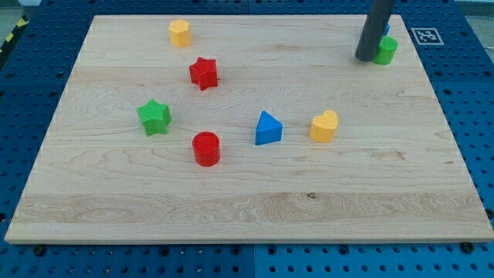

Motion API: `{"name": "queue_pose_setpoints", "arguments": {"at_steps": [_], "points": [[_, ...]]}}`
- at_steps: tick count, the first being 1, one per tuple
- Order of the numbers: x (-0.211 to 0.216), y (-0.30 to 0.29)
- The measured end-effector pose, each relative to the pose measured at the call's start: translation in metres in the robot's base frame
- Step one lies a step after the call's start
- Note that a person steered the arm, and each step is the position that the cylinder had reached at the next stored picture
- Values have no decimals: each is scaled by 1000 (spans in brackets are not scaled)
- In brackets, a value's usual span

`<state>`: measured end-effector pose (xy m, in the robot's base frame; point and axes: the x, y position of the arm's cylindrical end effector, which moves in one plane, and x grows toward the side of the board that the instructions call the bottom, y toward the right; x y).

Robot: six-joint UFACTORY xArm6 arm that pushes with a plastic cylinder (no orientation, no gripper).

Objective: Slide the yellow hexagon to the line of blocks

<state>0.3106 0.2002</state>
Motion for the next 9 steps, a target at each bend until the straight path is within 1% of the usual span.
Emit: {"name": "queue_pose_setpoints", "arguments": {"at_steps": [1, 2, 3, 4, 6, 7, 8, 9], "points": [[7, -41], [28, -118], [32, -214], [6, -281], [-12, -401], [-52, -406], [-71, -394], [-80, -364]]}}
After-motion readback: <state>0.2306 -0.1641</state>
